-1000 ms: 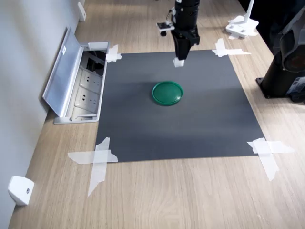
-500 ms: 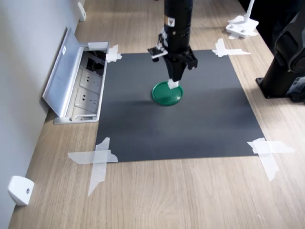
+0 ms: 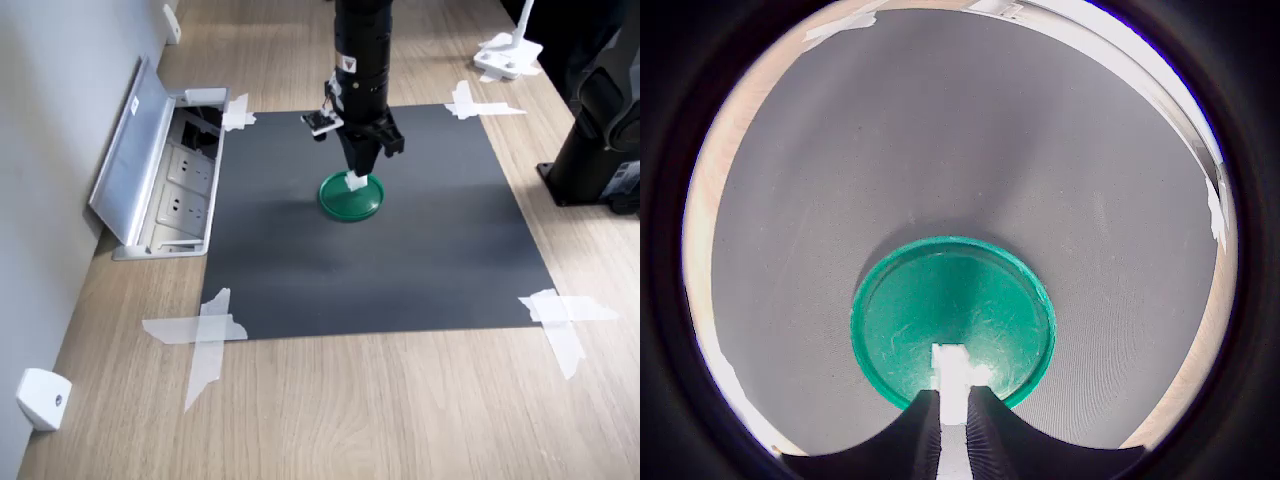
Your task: Grasp a white terminal and put it on the green lid.
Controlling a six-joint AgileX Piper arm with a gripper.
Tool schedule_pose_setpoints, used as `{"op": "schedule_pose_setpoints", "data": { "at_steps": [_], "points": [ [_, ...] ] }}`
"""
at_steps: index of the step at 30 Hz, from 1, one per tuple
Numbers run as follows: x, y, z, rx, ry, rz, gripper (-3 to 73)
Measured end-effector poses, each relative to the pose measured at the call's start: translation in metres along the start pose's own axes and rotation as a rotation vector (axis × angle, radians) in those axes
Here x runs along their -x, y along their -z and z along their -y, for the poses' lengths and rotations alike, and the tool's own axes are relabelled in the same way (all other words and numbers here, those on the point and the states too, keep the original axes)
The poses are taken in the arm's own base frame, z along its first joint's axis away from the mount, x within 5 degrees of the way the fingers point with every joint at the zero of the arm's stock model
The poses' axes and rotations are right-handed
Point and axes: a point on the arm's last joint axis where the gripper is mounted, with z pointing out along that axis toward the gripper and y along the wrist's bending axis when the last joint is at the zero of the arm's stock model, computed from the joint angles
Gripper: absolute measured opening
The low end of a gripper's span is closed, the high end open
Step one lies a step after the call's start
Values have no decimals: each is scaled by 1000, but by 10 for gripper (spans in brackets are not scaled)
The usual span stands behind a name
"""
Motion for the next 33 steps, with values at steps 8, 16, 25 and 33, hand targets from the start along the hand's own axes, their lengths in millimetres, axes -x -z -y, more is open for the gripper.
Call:
{"op": "schedule_pose_setpoints", "data": {
  "at_steps": [8, 16, 25, 33],
  "points": [
    [1, 0, 0, 1, 23, 8, 352],
    [3, 5, 5, -59, 11, 48, 634],
    [-17, 56, -3, -173, -51, 280, 631],
    [-52, 105, -27, -192, -135, 573, 312]
  ]
}}
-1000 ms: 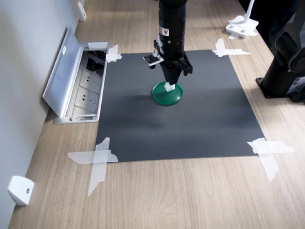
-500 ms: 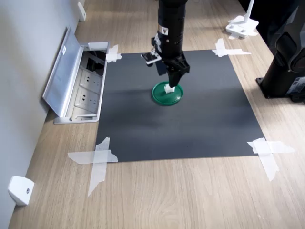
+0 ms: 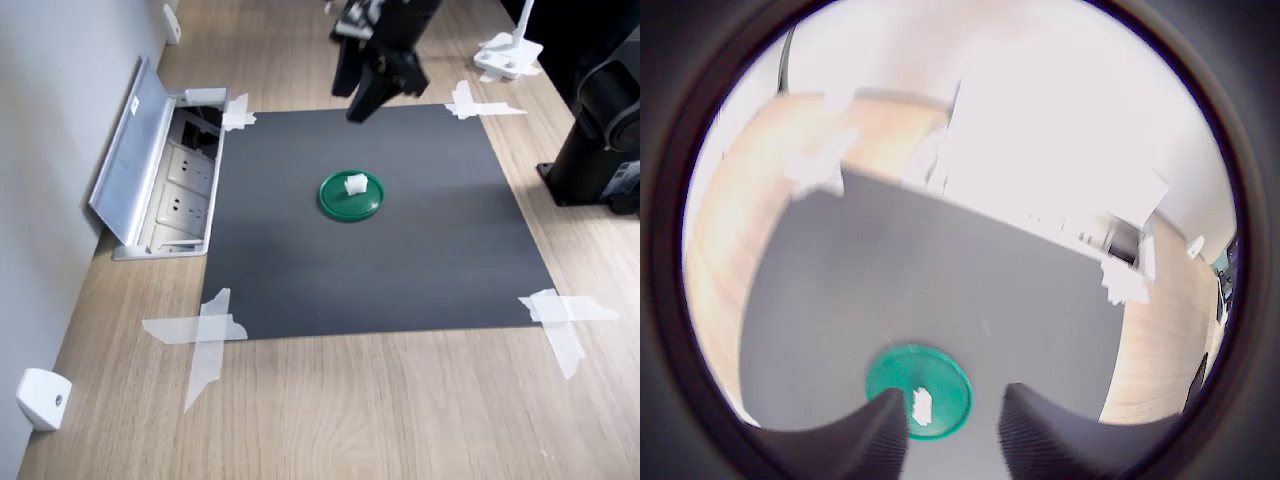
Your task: Grasp a white terminal and put it on the green lid.
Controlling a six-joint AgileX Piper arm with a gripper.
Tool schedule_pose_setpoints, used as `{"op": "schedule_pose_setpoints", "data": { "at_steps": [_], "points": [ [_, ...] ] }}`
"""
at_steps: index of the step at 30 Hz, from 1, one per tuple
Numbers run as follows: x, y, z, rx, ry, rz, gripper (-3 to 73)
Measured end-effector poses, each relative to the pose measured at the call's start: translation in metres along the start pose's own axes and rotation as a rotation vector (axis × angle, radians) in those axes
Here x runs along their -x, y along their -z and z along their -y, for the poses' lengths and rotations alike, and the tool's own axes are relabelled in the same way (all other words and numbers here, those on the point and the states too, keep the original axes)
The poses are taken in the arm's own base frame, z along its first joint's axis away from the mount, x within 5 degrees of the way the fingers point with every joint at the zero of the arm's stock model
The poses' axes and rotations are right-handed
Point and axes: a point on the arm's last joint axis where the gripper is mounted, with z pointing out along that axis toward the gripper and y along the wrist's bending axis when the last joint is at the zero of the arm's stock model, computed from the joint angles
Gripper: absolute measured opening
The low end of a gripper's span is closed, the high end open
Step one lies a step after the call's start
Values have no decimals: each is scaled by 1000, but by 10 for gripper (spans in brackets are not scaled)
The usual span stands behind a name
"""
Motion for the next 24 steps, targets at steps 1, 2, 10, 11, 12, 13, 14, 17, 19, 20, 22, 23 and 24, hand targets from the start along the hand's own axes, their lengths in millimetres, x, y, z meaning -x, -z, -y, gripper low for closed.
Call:
{"op": "schedule_pose_setpoints", "data": {
  "at_steps": [1, 2, 10, 11, 12, 13, 14, 17, 19, 20, 22, 23, 24],
  "points": [
    [-3, 8, -2, -5, -17, 39, 260],
    [-6, 15, -3, -13, -32, 77, 209],
    [-46, 58, -15, -79, -205, 345, 0],
    [-54, 63, -17, -80, -243, 372, -2],
    [-60, 66, -18, -79, -274, 390, -3],
    [-68, 70, -21, -77, -311, 411, -5],
    [-75, 73, -23, -77, -341, 434, -5],
    [-96, 77, -29, -71, -405, 503, -5],
    [-108, 77, -33, -72, -415, 539, -5],
    [-115, 76, -34, -74, -414, 551, -5],
    [-126, 75, -37, -84, -400, 571, -5],
    [-131, 73, -39, -91, -390, 574, -5],
    [-137, 71, -40, -95, -383, 576, -6]
  ]
}}
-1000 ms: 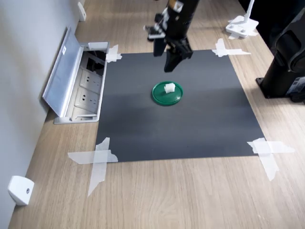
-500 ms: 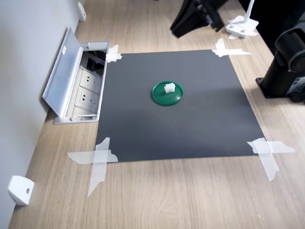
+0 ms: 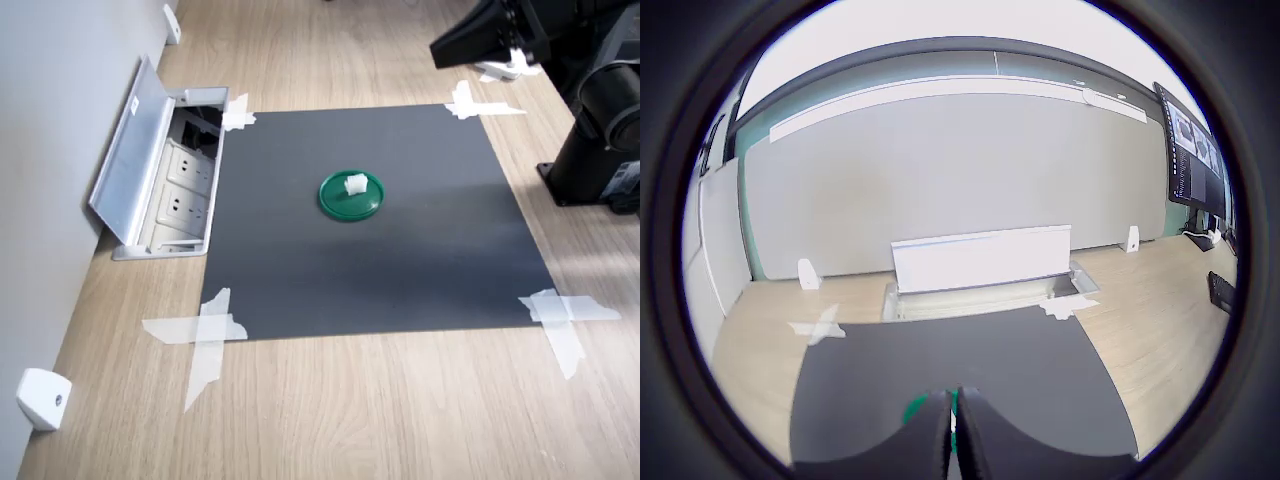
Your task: Grasp a white terminal and put it on the green lid.
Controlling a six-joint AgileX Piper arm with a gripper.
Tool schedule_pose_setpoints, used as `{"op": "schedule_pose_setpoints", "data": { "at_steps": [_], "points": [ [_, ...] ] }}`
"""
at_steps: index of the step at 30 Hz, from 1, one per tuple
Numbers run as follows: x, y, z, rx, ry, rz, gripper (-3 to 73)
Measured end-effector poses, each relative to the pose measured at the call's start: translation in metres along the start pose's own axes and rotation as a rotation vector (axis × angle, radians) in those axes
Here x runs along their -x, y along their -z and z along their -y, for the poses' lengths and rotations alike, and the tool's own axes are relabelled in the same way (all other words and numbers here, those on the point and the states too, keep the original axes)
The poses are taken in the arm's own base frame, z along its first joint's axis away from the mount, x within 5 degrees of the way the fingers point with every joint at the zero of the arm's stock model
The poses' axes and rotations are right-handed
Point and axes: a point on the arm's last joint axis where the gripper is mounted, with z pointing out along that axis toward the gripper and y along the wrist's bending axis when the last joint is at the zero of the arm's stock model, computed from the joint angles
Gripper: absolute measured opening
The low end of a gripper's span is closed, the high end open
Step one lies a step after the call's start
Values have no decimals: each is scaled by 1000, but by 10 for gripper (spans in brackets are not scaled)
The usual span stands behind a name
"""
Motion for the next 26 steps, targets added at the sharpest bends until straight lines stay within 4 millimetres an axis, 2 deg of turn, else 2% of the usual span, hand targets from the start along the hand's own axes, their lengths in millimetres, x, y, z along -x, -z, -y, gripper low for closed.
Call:
{"op": "schedule_pose_setpoints", "data": {
  "at_steps": [5, 13, 26],
  "points": [
    [-21, 6, 2, -2, 24, 20, -6],
    [-49, 3, 6, -9, 73, 11, -6],
    [-54, 2, 6, -11, 77, -6, -7]
  ]
}}
